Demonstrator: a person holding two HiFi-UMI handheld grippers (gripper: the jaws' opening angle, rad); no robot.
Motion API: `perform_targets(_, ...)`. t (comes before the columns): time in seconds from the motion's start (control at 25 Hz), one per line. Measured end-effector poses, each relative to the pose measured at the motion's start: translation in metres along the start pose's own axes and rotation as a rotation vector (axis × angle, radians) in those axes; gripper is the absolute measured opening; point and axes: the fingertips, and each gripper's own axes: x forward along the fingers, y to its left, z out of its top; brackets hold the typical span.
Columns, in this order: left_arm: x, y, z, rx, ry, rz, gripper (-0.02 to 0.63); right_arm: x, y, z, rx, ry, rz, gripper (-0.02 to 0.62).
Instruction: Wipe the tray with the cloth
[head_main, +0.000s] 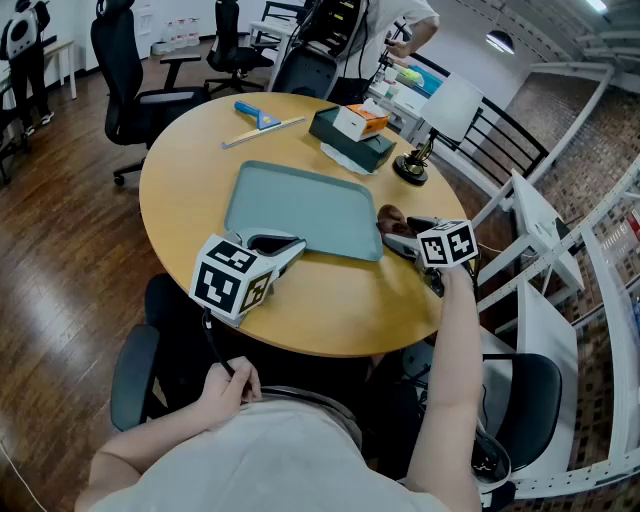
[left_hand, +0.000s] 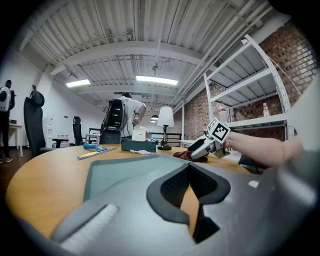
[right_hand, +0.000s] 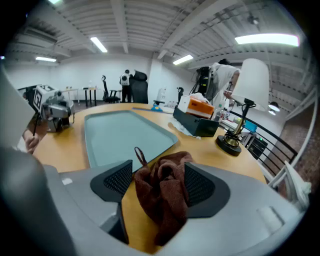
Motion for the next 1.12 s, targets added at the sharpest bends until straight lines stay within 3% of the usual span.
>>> perform_targets(0.12, 0.001, 0.0, 0.004, 0.005, -0.005, -0.005, 0.014, 0.004, -0.009, -0.013, -0.044, 0.074, -0.02, 0.368)
perform_targets(0.24, 0.002, 0.003, 0.006, 0.008, -0.006, -0.003, 0.014, 0.017, -0.017, -0.023, -0.031, 0.116, -0.001, 0.365)
perform_targets(0.28, 0.003, 0.002, 0.005, 0.007, -0.005, -0.003, 0.014, 0.02, -0.021, -0.025, -0.018, 0.116, -0.012, 0.35)
perform_targets(0.36, 0.003, 0.0, 0.004, 0.006, -0.004, -0.005, 0.014, 0.018, -0.032, -0.026, 0.012, 0.105, -0.061, 0.189)
perform_targets(0.56, 0.001, 0.0, 0.004, 0.006, -0.005, -0.004, 0.014, 0.012, -0.039, -0.016, -0.012, 0.088, -0.133, 0.132)
perform_targets(0.72, 0.002, 0.0, 0.005, 0.007, -0.006, -0.003, 0.014, -0.011, -0.033, 0.04, -0.08, -0.072, -0.19, 0.129)
perform_targets(0.92, 0.003, 0.001, 0.004, 0.007, -0.005, -0.003, 0.014, 0.007, 0.004, 0.102, -0.245, -0.171, -0.132, 0.13)
perform_targets(1.12, 0.006, 0.002, 0.003, 0.006, -0.003, -0.003, 0.014, 0.077, 0.015, 0.106, -0.313, -0.076, -0.041, 0.13)
